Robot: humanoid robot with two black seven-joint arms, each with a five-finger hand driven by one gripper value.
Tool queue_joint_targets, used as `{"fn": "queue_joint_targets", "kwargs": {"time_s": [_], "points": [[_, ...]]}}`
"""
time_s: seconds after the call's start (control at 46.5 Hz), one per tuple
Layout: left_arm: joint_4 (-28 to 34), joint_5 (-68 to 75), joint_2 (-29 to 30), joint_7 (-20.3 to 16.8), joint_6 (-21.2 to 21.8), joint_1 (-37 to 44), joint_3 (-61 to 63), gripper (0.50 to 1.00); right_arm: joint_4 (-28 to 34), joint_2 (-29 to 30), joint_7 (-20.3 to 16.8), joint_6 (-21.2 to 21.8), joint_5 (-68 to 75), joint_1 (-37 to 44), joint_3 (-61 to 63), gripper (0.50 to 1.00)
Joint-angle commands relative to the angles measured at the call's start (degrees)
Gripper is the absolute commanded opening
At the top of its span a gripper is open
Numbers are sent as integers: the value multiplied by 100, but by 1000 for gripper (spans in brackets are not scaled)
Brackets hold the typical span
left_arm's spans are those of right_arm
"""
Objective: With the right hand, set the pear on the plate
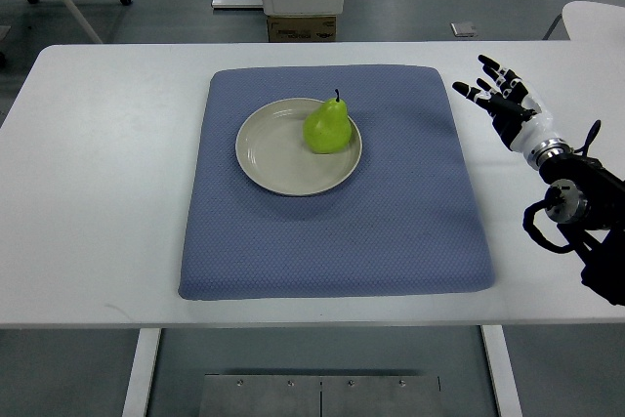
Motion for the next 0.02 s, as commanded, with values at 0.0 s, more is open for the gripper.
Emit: {"fn": "queue_joint_targets", "kwargs": {"time_s": [0.0], "points": [[-1, 0, 0, 0, 0, 0, -4, 1000, 8, 13, 20, -3, 0, -15, 284, 1000]]}}
